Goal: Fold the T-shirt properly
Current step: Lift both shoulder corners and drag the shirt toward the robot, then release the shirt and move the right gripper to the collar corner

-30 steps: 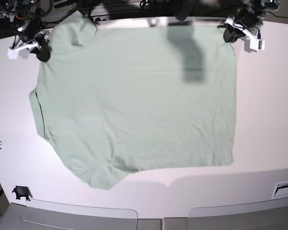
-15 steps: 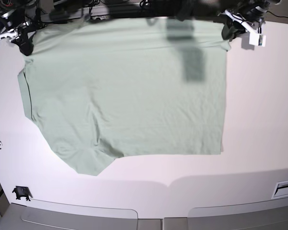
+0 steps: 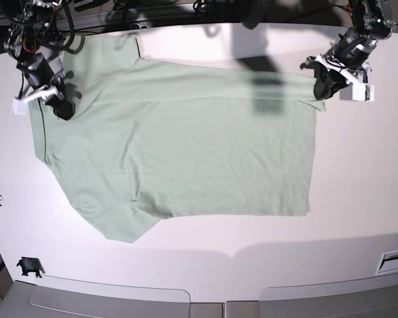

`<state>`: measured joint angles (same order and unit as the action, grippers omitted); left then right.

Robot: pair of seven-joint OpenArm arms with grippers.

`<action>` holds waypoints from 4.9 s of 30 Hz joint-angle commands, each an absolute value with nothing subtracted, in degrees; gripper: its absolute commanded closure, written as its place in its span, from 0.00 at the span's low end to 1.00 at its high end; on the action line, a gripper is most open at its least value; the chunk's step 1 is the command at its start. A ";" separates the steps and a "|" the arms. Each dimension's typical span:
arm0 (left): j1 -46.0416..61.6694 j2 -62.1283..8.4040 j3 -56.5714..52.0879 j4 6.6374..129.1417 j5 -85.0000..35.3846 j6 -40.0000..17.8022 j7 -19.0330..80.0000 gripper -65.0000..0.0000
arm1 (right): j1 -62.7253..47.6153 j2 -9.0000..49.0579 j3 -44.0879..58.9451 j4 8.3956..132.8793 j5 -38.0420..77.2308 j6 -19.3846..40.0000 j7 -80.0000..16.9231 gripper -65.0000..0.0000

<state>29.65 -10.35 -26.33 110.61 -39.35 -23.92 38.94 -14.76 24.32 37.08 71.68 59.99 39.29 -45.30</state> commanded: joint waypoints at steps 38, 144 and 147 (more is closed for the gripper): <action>25.56 -15.53 -27.70 105.16 -33.32 -24.01 29.63 0.63 | -10.33 26.55 44.31 74.85 54.13 36.23 -43.38 0.52; 26.68 -22.72 -51.37 114.24 -33.47 -23.57 32.10 0.63 | -31.42 18.57 42.72 77.52 66.72 37.06 -51.86 0.98; 26.68 -22.72 -51.37 114.24 -33.47 -23.57 32.10 0.63 | -31.42 18.57 42.72 77.52 68.49 37.06 -51.90 1.00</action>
